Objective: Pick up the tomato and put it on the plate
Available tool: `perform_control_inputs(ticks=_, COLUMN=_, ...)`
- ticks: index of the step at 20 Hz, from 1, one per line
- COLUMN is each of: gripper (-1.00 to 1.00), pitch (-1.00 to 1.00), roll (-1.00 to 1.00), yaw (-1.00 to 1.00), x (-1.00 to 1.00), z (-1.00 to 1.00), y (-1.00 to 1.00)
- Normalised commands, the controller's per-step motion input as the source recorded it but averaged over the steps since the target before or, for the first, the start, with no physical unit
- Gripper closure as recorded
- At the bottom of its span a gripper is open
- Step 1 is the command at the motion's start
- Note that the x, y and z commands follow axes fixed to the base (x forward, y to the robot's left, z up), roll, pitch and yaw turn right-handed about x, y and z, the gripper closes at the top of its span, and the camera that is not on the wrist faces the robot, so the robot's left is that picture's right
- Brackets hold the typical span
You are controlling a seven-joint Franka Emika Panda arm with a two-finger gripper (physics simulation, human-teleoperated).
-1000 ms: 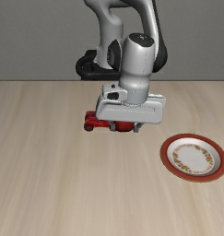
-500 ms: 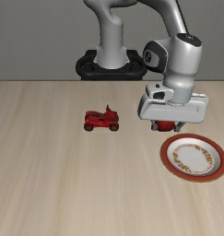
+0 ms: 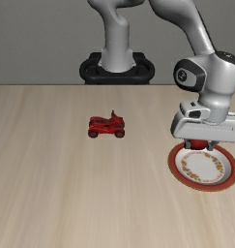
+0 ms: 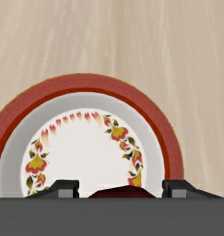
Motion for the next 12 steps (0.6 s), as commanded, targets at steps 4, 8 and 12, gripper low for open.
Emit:
perform_control_inputs(ticks=4, gripper=-1.0, pitch=0.0, roll=0.0, yaw=0.0, x=0.0, z=0.0, y=0.0)
perform_control_inputs(ticks=8, gripper=-1.0, pitch=0.0, roll=0.0, yaw=0.0, x=0.0, z=0.0, y=0.0)
perform_control_inputs(ticks=12, gripper=-1.0, pitch=0.0, roll=0.0, yaw=0.0, x=0.0, z=0.0, y=0.0)
